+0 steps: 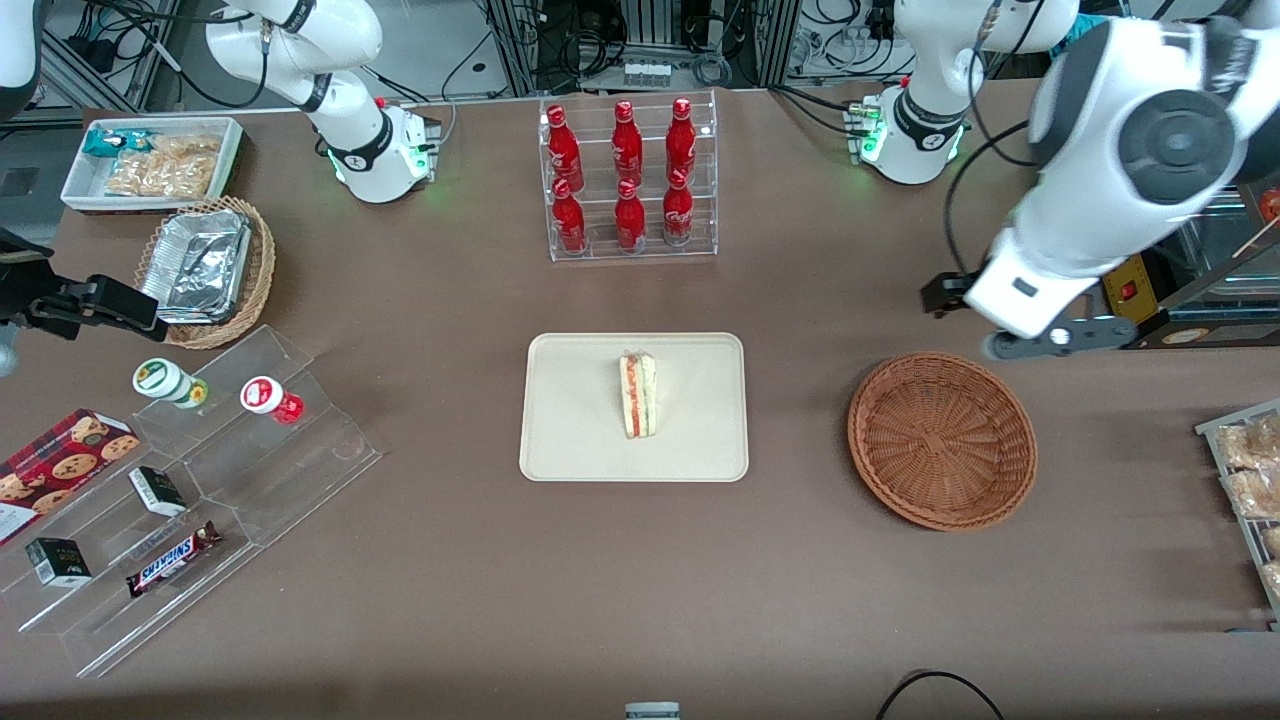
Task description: Place sandwich from basket to tray
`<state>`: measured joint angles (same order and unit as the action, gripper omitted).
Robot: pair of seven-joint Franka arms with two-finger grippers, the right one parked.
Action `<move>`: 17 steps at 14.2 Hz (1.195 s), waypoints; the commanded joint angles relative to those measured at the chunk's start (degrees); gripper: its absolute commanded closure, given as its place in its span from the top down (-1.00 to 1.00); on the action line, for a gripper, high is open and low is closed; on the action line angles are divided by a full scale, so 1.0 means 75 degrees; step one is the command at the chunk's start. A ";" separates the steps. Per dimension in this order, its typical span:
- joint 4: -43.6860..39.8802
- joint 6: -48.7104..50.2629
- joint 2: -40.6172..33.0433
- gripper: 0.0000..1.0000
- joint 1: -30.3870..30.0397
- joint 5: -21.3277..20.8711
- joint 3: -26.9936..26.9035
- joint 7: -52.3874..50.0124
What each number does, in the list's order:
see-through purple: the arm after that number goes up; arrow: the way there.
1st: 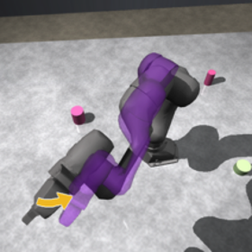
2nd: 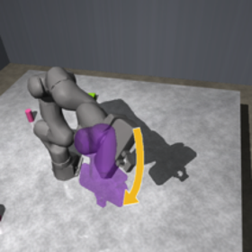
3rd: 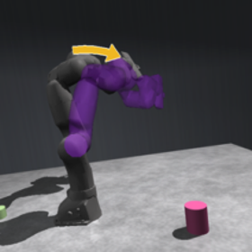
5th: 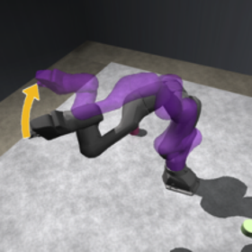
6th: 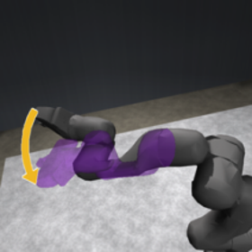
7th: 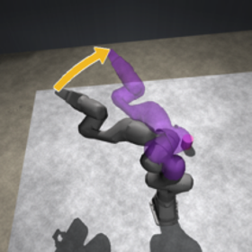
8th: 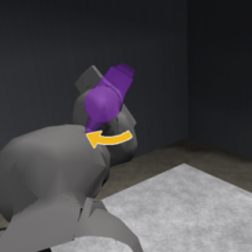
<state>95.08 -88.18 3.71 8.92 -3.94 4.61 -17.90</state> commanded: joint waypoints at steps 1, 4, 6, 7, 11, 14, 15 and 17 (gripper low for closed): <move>0.0213 0.0063 -0.0306 0.99 -0.0497 -0.0037 0.0112 0.0535; 0.0167 0.0063 -0.0318 0.99 -0.0579 -0.0037 0.0100 0.0582; 0.0155 0.0063 -0.0342 0.99 -0.0638 -0.0026 0.0065 0.0652; 0.0143 0.0063 -0.0354 0.99 -0.0731 -0.0026 0.0042 0.0722; 0.0131 0.0168 -0.0447 0.99 -0.0755 0.0010 -0.0157 0.1074; 0.0085 0.0145 -0.0529 0.99 -0.0767 0.0242 -0.0449 0.1484; -0.0032 0.0168 -0.0518 0.99 -0.0767 0.0418 -0.0543 0.1578; -0.0149 0.0157 -0.0518 0.99 -0.0755 0.0467 -0.0591 0.1590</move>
<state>94.71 -87.73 0.86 3.64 -1.59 0.20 -7.08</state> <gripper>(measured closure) 0.000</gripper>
